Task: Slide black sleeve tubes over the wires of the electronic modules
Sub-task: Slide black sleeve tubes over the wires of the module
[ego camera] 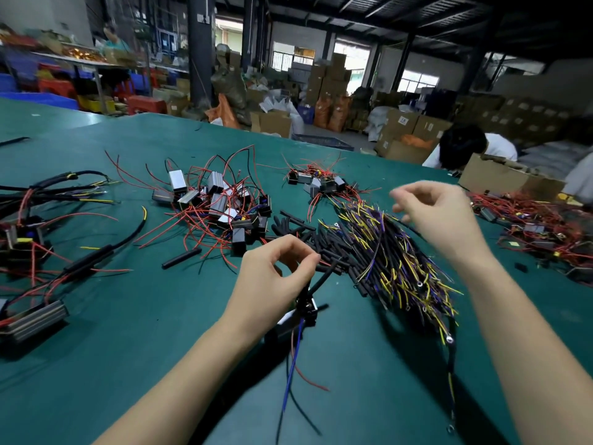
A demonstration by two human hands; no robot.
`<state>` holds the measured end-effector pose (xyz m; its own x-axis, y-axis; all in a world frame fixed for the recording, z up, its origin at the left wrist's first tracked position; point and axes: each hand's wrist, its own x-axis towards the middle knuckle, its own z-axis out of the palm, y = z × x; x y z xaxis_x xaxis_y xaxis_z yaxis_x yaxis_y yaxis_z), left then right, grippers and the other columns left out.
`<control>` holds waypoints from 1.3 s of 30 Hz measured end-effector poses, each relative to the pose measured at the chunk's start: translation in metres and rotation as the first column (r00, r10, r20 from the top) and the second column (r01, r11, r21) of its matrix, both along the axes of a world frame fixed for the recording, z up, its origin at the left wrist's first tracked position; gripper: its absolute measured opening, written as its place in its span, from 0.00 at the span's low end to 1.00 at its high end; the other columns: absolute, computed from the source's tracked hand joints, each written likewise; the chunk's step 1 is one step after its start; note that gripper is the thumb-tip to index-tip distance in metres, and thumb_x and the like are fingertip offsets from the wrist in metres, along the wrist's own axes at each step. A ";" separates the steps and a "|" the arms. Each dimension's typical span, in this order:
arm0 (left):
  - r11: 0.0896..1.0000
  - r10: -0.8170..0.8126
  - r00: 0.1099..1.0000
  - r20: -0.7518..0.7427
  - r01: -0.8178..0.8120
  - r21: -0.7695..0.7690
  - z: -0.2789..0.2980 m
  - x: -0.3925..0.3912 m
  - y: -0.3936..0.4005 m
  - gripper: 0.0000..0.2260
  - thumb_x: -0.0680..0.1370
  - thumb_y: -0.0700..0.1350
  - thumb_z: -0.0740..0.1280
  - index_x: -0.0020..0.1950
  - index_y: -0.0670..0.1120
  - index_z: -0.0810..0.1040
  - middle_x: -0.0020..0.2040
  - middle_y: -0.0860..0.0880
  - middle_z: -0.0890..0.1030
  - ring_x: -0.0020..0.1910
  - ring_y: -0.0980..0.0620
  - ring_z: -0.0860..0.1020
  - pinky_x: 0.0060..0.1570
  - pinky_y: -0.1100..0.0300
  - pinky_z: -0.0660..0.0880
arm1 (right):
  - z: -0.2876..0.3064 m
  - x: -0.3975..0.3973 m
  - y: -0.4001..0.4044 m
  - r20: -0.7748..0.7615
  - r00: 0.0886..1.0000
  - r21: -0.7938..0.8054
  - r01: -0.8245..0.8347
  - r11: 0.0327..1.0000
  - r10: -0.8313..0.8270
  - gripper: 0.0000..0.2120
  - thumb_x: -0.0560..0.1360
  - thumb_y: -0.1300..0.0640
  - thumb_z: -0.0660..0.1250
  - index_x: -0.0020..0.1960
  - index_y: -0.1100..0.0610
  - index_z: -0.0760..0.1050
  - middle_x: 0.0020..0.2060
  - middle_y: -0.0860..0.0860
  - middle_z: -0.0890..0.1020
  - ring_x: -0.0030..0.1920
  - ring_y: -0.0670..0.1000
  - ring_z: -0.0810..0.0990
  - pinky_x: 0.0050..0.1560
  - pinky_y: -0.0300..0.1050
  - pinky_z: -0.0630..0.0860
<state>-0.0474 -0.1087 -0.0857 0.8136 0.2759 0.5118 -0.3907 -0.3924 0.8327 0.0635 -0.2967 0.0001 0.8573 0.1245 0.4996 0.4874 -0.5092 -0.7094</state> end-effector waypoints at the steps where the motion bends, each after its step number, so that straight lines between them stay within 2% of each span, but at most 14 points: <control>1: 1.000 0.000 1.000 0.005 0.000 0.001 0.000 0.000 -0.001 0.08 0.75 0.41 0.70 0.37 0.50 0.79 0.34 0.56 0.79 0.34 0.61 0.74 0.36 0.63 0.70 | -0.003 0.010 -0.002 -0.036 0.996 -0.119 0.081 0.990 -0.085 0.09 0.75 0.58 0.67 0.38 0.56 0.82 0.36 0.56 0.84 0.35 0.50 0.80 0.43 0.43 0.76; 3: 1.000 -0.004 1.000 0.015 0.004 0.006 0.000 -0.002 -0.004 0.08 0.75 0.41 0.70 0.37 0.50 0.79 0.34 0.55 0.79 0.34 0.62 0.74 0.37 0.61 0.71 | -0.018 0.028 0.001 -0.144 0.967 -0.367 0.145 0.919 -0.210 0.10 0.74 0.58 0.65 0.39 0.60 0.81 0.40 0.61 0.83 0.42 0.59 0.81 0.49 0.48 0.78; 6: 1.000 -0.007 0.999 0.042 0.006 0.028 -0.001 -0.004 -0.007 0.07 0.75 0.40 0.70 0.38 0.49 0.79 0.34 0.56 0.79 0.33 0.62 0.73 0.35 0.61 0.69 | -0.039 0.040 0.013 -0.196 0.912 -0.602 0.178 0.779 -0.360 0.08 0.74 0.55 0.65 0.43 0.60 0.79 0.47 0.60 0.82 0.48 0.60 0.80 0.48 0.46 0.74; 12: 0.999 -0.011 0.998 0.056 0.008 0.050 -0.002 -0.003 -0.010 0.05 0.75 0.40 0.70 0.39 0.47 0.79 0.36 0.56 0.80 0.35 0.61 0.74 0.37 0.58 0.71 | -0.055 0.043 0.032 0.097 0.905 -0.807 0.315 0.500 -0.414 0.10 0.76 0.52 0.66 0.42 0.56 0.69 0.50 0.56 0.81 0.51 0.58 0.80 0.42 0.43 0.67; 14: 0.999 -0.008 0.998 0.060 0.005 0.047 -0.002 -0.004 -0.009 0.06 0.75 0.40 0.70 0.39 0.48 0.79 0.36 0.56 0.80 0.35 0.61 0.75 0.37 0.58 0.71 | -0.057 0.045 0.036 0.092 0.903 -0.821 0.307 0.481 -0.419 0.05 0.75 0.55 0.67 0.45 0.55 0.72 0.52 0.54 0.81 0.53 0.57 0.80 0.43 0.43 0.66; 16: 0.999 0.000 0.998 0.059 -0.003 0.045 -0.001 -0.005 -0.009 0.06 0.75 0.40 0.70 0.39 0.48 0.79 0.35 0.55 0.80 0.34 0.60 0.74 0.36 0.56 0.71 | -0.056 0.048 0.037 -0.005 0.887 -0.774 0.289 0.563 -0.462 0.06 0.74 0.56 0.67 0.49 0.57 0.74 0.52 0.55 0.80 0.54 0.57 0.80 0.44 0.43 0.66; 19: 1.000 0.014 0.999 0.047 -0.015 0.021 -0.001 -0.005 -0.008 0.07 0.75 0.40 0.70 0.38 0.49 0.79 0.35 0.52 0.80 0.32 0.57 0.74 0.35 0.55 0.71 | -0.047 0.051 0.031 -0.267 0.857 -0.501 0.267 0.823 -0.440 0.08 0.72 0.55 0.64 0.45 0.59 0.75 0.39 0.56 0.81 0.45 0.57 0.80 0.41 0.43 0.69; 21: 1.000 0.015 0.999 0.037 -0.015 0.002 -0.001 -0.004 -0.008 0.07 0.75 0.40 0.69 0.38 0.49 0.79 0.35 0.51 0.80 0.34 0.53 0.75 0.35 0.55 0.71 | -0.042 0.047 0.027 -0.427 0.872 -0.180 0.175 0.968 -0.237 0.09 0.73 0.57 0.63 0.39 0.62 0.76 0.30 0.56 0.77 0.33 0.55 0.75 0.31 0.41 0.68; 22: 1.000 0.016 0.999 0.033 -0.016 -0.007 -0.001 -0.004 -0.007 0.07 0.75 0.40 0.69 0.38 0.49 0.79 0.35 0.51 0.80 0.34 0.54 0.75 0.36 0.56 0.71 | -0.042 0.042 0.025 -0.474 0.874 -0.035 0.107 0.994 -0.111 0.09 0.74 0.60 0.62 0.37 0.62 0.76 0.29 0.55 0.76 0.29 0.52 0.72 0.26 0.38 0.65; 26: 0.999 0.031 1.000 0.005 -0.030 -0.041 -0.001 -0.004 -0.005 0.07 0.75 0.41 0.69 0.37 0.49 0.78 0.35 0.51 0.80 0.34 0.57 0.74 0.35 0.60 0.70 | -0.048 0.008 0.017 -0.512 0.817 0.277 -0.136 0.951 0.266 0.07 0.77 0.62 0.64 0.41 0.61 0.76 0.31 0.52 0.79 0.25 0.46 0.68 0.21 0.33 0.60; 30: 0.997 0.035 0.999 -0.017 -0.036 -0.068 0.000 -0.004 -0.005 0.07 0.75 0.41 0.69 0.38 0.47 0.79 0.36 0.50 0.81 0.36 0.57 0.75 0.38 0.60 0.72 | -0.054 -0.020 0.009 -0.473 0.833 0.169 -0.232 0.958 0.285 0.08 0.76 0.60 0.63 0.44 0.58 0.81 0.30 0.50 0.81 0.31 0.44 0.73 0.30 0.33 0.66; 33: 0.996 0.026 0.999 -0.027 -0.029 -0.087 0.000 -0.004 -0.005 0.05 0.75 0.41 0.69 0.39 0.46 0.79 0.37 0.48 0.82 0.39 0.50 0.78 0.41 0.57 0.74 | -0.054 -0.033 0.004 -0.509 0.770 0.229 -0.309 0.923 0.384 0.09 0.78 0.64 0.60 0.46 0.61 0.79 0.32 0.52 0.80 0.36 0.49 0.79 0.39 0.39 0.72; 36: 0.995 0.018 0.999 -0.032 -0.021 -0.101 0.000 -0.002 -0.004 0.05 0.75 0.40 0.69 0.40 0.45 0.80 0.38 0.48 0.82 0.40 0.50 0.79 0.42 0.57 0.75 | -0.053 -0.042 0.002 -0.500 0.737 0.290 -0.352 0.890 0.454 0.07 0.78 0.67 0.58 0.47 0.65 0.75 0.31 0.49 0.80 0.29 0.50 0.74 0.28 0.36 0.66; 39: 0.991 -0.001 0.999 -0.047 -0.005 -0.133 -0.002 0.000 -0.003 0.05 0.75 0.40 0.69 0.40 0.45 0.80 0.38 0.48 0.82 0.39 0.54 0.78 0.43 0.59 0.75 | -0.054 -0.050 0.002 -0.474 0.712 0.304 -0.419 0.856 0.517 0.08 0.80 0.61 0.60 0.48 0.63 0.76 0.28 0.48 0.71 0.24 0.47 0.63 0.24 0.34 0.57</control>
